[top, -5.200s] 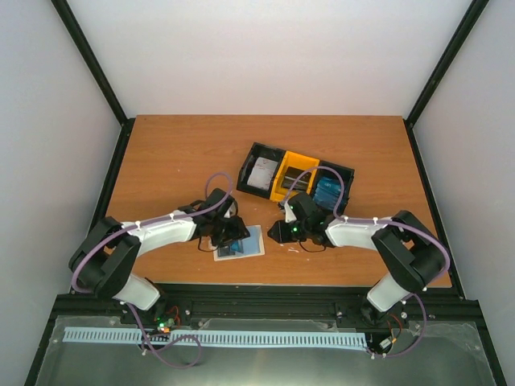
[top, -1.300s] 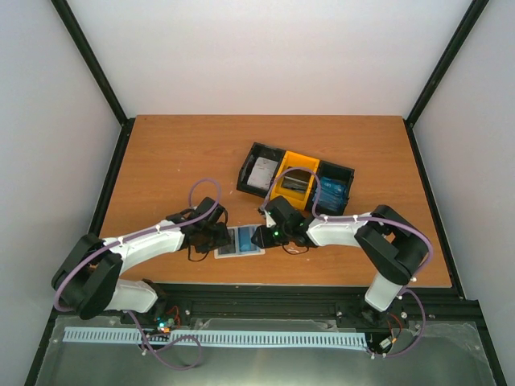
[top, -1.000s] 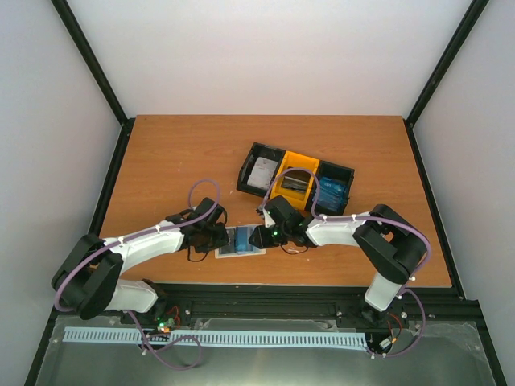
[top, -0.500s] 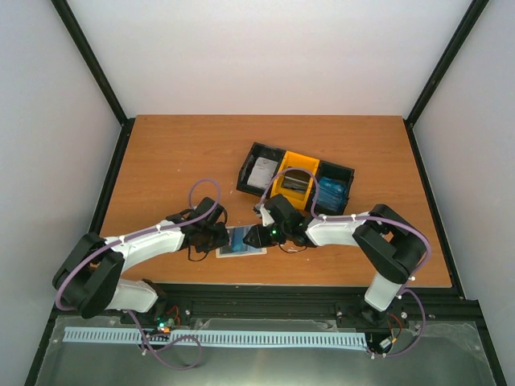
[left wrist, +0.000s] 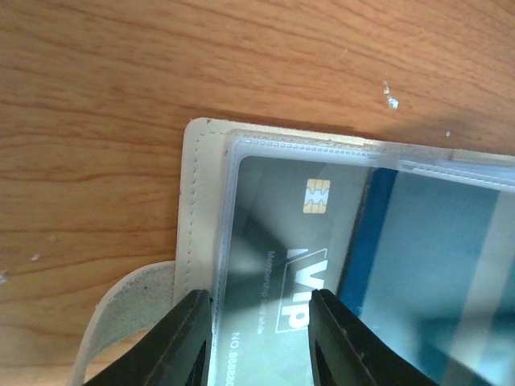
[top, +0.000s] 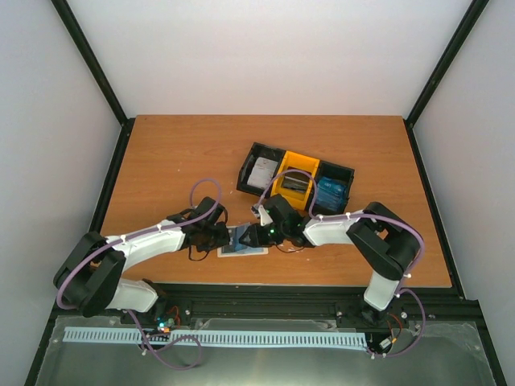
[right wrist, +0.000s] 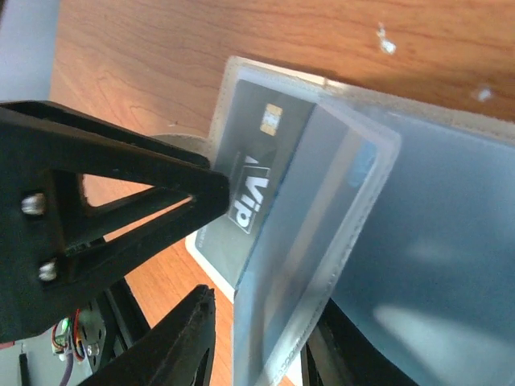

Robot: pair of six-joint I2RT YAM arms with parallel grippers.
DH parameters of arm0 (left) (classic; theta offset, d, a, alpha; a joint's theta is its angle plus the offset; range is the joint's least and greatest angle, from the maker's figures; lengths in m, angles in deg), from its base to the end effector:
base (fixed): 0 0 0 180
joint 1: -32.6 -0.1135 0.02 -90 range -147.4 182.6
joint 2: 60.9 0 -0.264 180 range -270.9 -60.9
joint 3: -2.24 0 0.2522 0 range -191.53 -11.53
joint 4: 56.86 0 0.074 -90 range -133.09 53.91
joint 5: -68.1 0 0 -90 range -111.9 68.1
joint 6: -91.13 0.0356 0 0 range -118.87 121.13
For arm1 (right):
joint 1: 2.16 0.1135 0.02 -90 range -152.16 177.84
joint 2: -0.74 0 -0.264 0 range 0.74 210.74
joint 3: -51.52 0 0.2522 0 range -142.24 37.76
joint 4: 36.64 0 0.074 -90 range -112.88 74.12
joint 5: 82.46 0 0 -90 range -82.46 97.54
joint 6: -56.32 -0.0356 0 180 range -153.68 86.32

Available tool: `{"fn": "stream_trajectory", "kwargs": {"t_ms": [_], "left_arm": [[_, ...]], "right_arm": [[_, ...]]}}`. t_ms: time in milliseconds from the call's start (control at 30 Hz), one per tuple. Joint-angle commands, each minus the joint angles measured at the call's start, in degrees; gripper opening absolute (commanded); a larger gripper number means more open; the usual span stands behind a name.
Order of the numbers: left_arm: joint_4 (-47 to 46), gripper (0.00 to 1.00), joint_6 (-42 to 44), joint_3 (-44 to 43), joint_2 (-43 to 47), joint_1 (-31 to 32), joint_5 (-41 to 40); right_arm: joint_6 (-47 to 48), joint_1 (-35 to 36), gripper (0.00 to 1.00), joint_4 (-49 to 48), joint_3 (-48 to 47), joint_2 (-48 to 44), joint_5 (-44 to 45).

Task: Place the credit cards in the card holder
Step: Turn over the card slot in the card holder.

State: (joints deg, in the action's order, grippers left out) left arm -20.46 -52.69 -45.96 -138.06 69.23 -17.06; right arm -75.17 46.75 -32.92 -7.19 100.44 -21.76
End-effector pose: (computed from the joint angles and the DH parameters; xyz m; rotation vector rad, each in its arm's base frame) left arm 0.1809 -0.1382 0.1493 -0.4000 2.8228 -0.5269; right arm 0.2034 0.2598 0.1344 -0.4589 2.6201 1.2699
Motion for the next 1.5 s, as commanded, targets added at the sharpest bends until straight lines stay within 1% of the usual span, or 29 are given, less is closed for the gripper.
{"fn": "stream_trajectory", "kwargs": {"t_ms": [0, 133, 233, 367, 500, 667, 700, 733, 900, 1000, 1100, 1267, 1467], "left_arm": [[-1.3, 0.34, 1.0, 0.8, -1.3, 0.0, 1.9], [-1.3, 0.34, 0.8, 0.8, -1.2, 0.0, 1.8], [-1.1, 0.34, 0.7, 0.9, -0.9, 0.0, 1.6], [-0.9, 0.34, 0.8, 0.7, -0.8, 0.0, 1.4], [-0.9, 0.34, 0.7, 0.7, -0.8, 0.0, 1.1], [-1.3, 0.34, 0.4, 1.0, -0.6, 0.0, 1.2], [-1.3, 0.34, 0.4, 1.0, -0.7, 0.0, 1.2], [-1.4, 0.34, 0.5, 1.0, -0.8, 0.0, 1.3], [-1.6, 0.35, 0.7, 1.0, -0.6, 0.0, 1.5], [-2.0, 0.35, 0.7, 1.0, -0.5, 0.0, 1.7], [-2.2, 0.35, 0.8, 1.0, -0.4, 0.0, 1.9], [-1.9, 0.36, 0.5, 1.0, 0.5, 0.0, 1.7], [-2.1, 0.37, 0.1, 0.9, 2.6, 0.0, 1.0]], "right_arm": [[-5.4, 0.5, 0.30, -0.4, -0.9, 2.5, 0.8], [-10.1, 0.5, 0.27, -4.5, 1.1, 2.3, 0.7], [-9.6, 0.5, 0.18, -2.9, 0.9, 1.0, 3.3], [-7.0, 0.5, 0.04, 2.1, 0.1, -0.2, 6.9], [-5.2, 0.5, 0.03, 6.0, 0.9, -2.3, 10.8], [-6.2, 0.5, 0.03, 8.9, 1.8, -4.9, 15.0], [-6.5, 0.4, 0.03, 9.2, 1.7, -5.0, 15.1], [-6.8, 0.5, 0.05, 9.4, 1.5, -4.9, 15.1], [-5.9, 0.5, 0.21, 9.2, -0.2, -4.2, 13.0], [-5.2, 0.5, 0.30, 7.5, -0.6, -3.9, 10.0], [-4.9, 0.4, 0.32, 3.4, -0.4, -3.7, 5.9], [-4.2, 0.4, 0.35, 0.2, 0.0, -4.2, 3.7], [-3.6, 0.6, 0.35, -2.7, -0.8, -2.9, -0.1]]}}
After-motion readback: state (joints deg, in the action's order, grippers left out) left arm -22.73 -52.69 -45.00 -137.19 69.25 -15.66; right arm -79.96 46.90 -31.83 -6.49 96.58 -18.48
